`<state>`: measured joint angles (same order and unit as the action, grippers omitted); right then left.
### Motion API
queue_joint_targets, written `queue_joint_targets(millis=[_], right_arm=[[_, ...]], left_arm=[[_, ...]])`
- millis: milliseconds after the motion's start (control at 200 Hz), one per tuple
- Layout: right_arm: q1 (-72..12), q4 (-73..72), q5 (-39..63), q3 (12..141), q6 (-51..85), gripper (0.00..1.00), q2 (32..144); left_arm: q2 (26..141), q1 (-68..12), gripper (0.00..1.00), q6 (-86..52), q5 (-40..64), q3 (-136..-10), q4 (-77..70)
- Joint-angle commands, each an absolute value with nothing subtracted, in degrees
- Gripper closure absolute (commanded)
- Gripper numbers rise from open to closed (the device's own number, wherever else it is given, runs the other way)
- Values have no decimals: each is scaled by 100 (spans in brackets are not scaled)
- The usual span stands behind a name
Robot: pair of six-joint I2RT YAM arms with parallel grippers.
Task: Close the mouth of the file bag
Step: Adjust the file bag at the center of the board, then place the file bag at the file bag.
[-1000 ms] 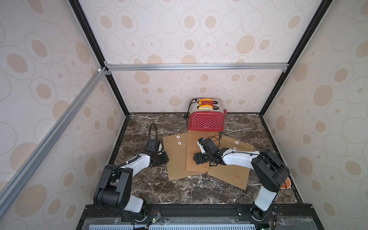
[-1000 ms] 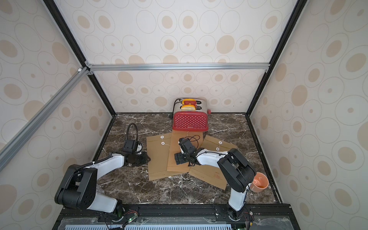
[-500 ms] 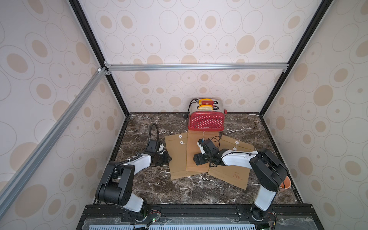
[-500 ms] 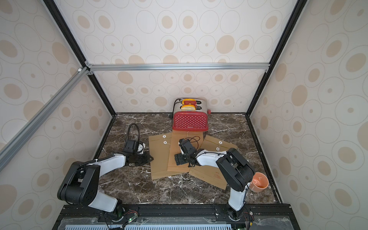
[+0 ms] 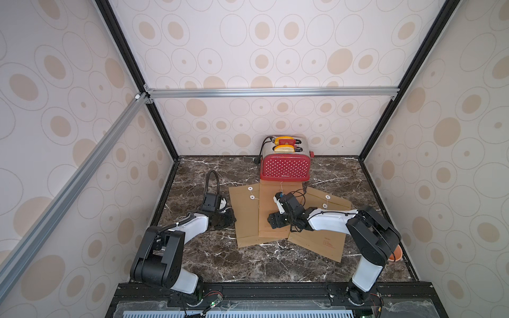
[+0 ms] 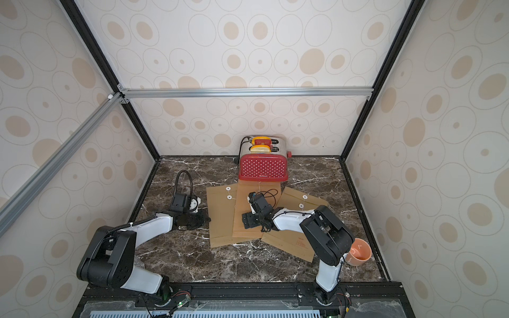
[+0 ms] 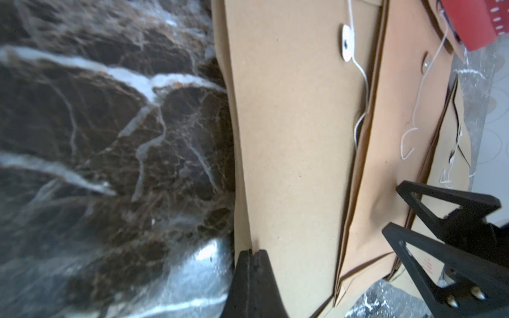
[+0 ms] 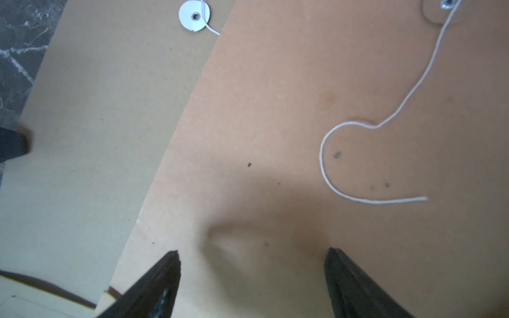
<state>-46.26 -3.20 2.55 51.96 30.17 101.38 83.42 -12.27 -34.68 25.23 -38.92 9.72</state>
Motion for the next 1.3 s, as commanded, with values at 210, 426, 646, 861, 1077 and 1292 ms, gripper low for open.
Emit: queue_joint_targets(millis=[210,426,646,861,1077,1292], right_arm=[[-4276,57,211,4581,2948,13,9553],[-4078,94,286,4437,2923,13,9417],[-3981,230,229,4402,2835,13,9282],[-3936,264,348,4469,2765,13,9226],[-3840,228,765,4577,2459,13,8835],[-3559,346,1158,4623,2211,12,8370]], left_arm=[[7184,-628,100,-2810,1774,-4625,2863],[6931,-549,100,-2617,1608,-5191,3585],[6534,95,100,-2503,2278,-5364,3905],[6234,140,100,-2341,2546,-5738,4020],[5952,141,100,-2633,3819,-5742,3481],[5751,147,100,-3242,5041,-5372,2581]])
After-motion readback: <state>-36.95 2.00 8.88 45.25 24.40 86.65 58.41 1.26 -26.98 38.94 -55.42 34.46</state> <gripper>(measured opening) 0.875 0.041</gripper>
